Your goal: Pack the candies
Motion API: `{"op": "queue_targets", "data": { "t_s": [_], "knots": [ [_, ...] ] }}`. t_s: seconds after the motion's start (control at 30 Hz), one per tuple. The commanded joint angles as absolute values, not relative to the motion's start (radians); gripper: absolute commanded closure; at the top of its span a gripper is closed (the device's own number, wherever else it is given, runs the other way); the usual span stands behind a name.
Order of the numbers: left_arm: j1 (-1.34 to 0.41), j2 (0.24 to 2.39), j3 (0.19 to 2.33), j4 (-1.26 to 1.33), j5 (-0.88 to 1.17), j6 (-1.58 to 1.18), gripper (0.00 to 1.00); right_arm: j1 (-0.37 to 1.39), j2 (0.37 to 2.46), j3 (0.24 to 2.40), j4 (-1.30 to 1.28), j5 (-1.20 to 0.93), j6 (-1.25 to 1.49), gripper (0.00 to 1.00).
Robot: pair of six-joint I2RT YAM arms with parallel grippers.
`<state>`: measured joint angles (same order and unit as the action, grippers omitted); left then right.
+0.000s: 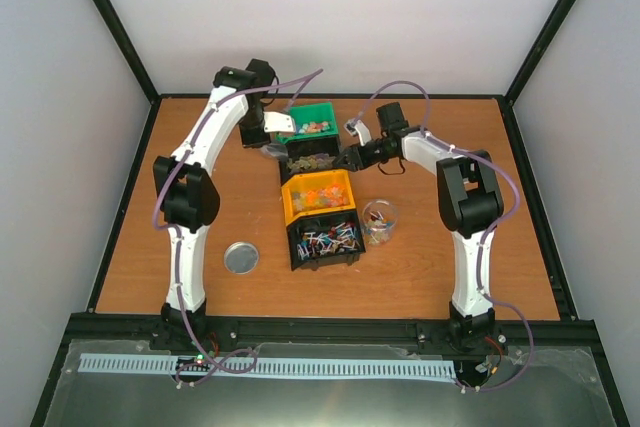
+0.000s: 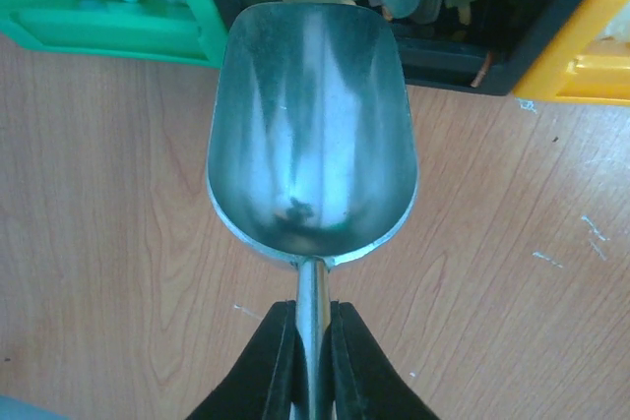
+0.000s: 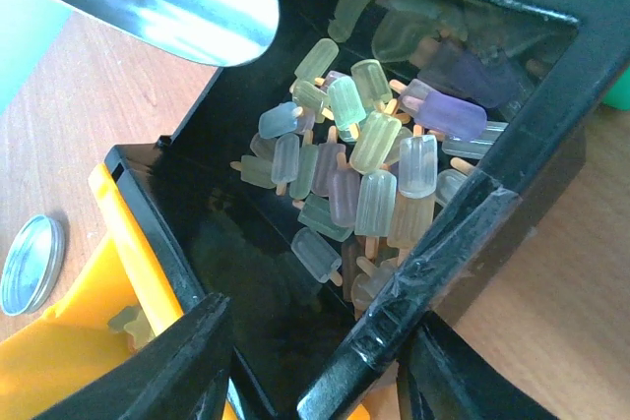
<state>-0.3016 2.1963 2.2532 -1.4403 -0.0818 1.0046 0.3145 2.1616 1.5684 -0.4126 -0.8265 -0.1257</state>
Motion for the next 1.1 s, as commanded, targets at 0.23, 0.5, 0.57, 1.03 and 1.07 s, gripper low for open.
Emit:
{"op": "queue_targets", "data": {
  "t_s": [0.23,0.5,0.57,1.03,1.07],
  "knots": [
    [-0.354,2.249,2.333,-1.598,-0.116,1.070,0.99,0.374,2.103,1.530,-0.549,-0.878,-0.223,0.55],
    [-0.387,2.296,2.303,-1.640,-0.194,1.019,0.99,0.373,2.081,1.514,-0.596,-0.913,-0.259,0.52],
    [-0.392,2.314,2.298,-1.640,-0.202,0.997,0.99,0.373,2.094,1.520,-0.605,-0.918,-0.264,0.52],
    [-0.414,2.402,2.285,-1.616,0.102,0.915,0.99,0.373,2.129,1.540,-0.616,-0.942,-0.282,0.58],
    [-0.413,2.395,2.272,-1.595,0.124,0.914,0.99,0.372,2.130,1.540,-0.615,-0.944,-0.281,0.58]
  ]
}}
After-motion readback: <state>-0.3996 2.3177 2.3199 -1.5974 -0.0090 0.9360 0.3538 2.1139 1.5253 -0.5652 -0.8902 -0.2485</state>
